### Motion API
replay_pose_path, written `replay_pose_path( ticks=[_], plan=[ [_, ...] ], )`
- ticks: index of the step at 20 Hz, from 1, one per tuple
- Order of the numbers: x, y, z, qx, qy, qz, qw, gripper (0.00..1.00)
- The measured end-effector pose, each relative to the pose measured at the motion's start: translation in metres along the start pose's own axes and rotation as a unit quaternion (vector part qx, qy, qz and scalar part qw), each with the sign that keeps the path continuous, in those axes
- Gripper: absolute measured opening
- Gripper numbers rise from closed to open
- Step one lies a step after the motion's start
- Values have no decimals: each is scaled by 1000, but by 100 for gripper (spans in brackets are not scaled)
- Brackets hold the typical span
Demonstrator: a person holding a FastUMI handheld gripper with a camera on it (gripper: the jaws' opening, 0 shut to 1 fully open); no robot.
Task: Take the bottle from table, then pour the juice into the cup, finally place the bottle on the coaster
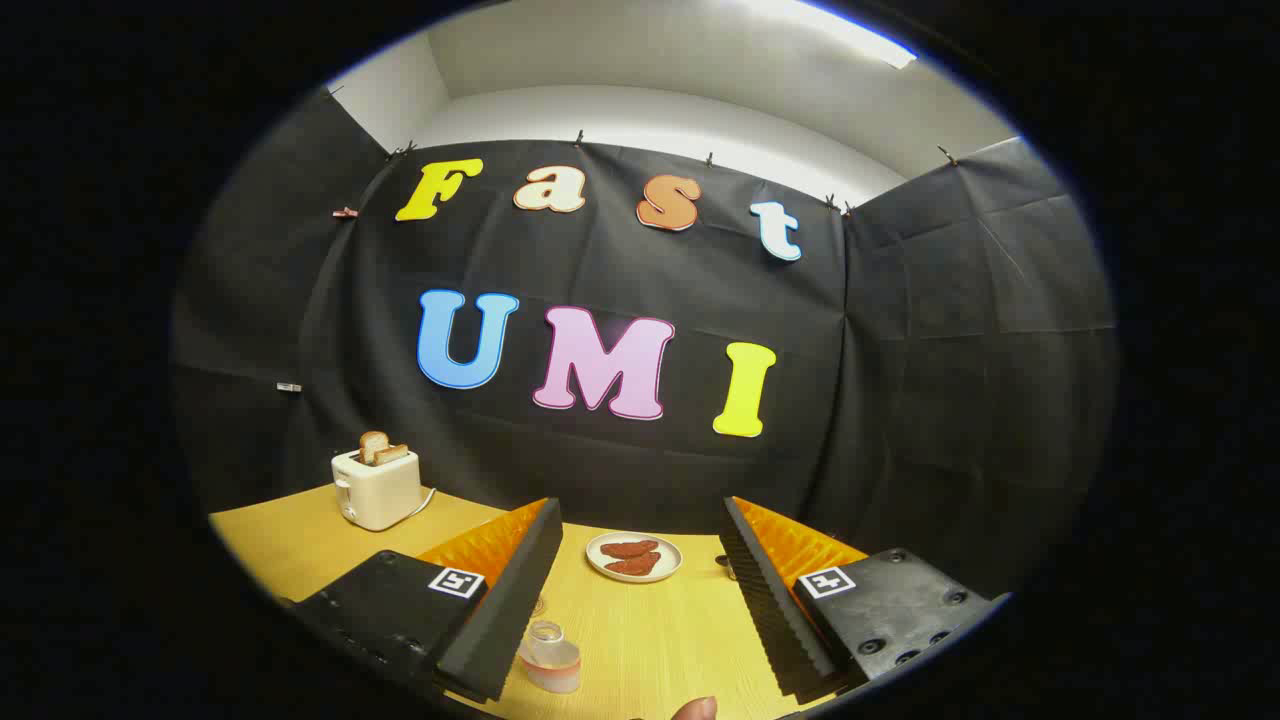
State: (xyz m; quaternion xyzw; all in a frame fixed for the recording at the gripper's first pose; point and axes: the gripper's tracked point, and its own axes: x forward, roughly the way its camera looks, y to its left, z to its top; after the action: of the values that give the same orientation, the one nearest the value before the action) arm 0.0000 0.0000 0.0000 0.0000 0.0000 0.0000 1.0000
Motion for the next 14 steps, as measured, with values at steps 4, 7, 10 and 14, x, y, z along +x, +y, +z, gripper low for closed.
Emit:
replay_pose_path(
  ticks=[4,7,10,14],
  plan=[
    [-3,-1,2,2,-3,1,1000,98],
    [-3,1,0,3,-2,1,1000,98],
    [-3,2,-1,3,-2,0,1000,98],
    [-6,8,0,8,-5,4,1000,98]
  ],
)
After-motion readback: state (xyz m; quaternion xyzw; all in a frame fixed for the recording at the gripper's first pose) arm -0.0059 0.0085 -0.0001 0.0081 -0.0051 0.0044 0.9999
